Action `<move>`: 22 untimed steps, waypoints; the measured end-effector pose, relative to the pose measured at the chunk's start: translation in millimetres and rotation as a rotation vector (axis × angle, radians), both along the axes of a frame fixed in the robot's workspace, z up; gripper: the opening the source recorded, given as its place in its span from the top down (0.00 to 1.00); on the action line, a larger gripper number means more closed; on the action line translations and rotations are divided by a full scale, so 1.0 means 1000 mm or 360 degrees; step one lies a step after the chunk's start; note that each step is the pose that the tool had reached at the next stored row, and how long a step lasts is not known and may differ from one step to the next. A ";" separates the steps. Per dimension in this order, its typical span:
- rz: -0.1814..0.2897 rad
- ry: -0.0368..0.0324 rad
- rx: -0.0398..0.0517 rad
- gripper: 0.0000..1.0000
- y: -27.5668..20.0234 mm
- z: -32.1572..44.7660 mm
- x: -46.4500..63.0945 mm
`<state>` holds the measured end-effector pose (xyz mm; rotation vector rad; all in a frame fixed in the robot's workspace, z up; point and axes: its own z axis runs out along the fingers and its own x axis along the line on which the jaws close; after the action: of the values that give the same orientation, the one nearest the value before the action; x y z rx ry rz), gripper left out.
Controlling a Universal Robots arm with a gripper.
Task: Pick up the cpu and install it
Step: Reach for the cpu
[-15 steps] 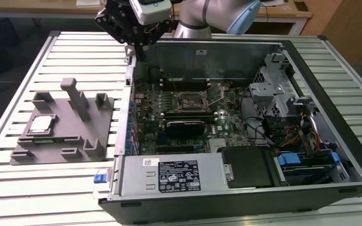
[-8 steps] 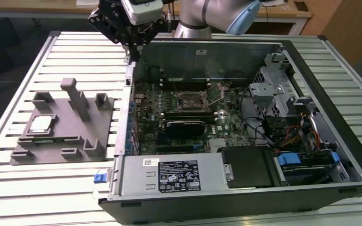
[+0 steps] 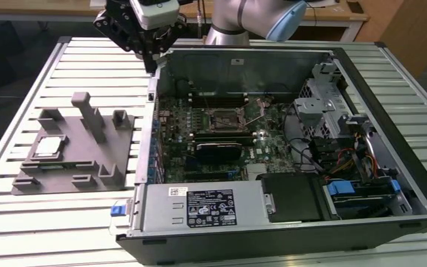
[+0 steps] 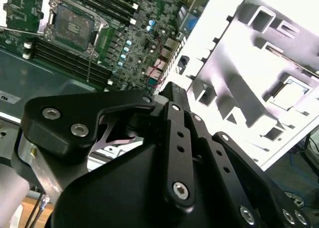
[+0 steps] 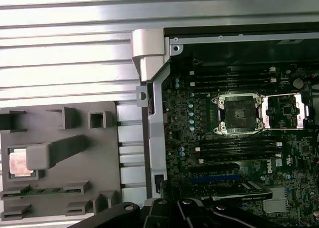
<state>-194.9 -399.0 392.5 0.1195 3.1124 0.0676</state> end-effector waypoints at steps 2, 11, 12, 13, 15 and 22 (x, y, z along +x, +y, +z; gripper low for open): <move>0.0000 0.0000 0.0000 0.89 0.0000 -0.0007 -0.004; 0.0000 0.0000 0.0000 0.89 0.0000 -0.0055 -0.024; 0.0000 0.0000 0.0000 0.89 0.0000 -0.0061 -0.026; 0.0000 0.0000 0.0000 0.89 0.0000 -0.0067 -0.029; 0.0000 0.0000 0.0000 0.89 0.0000 -0.0078 -0.034; 0.0000 0.0000 0.0000 0.89 0.0000 -0.0116 -0.053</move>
<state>-248.1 -398.9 380.9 0.1197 3.1124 0.0676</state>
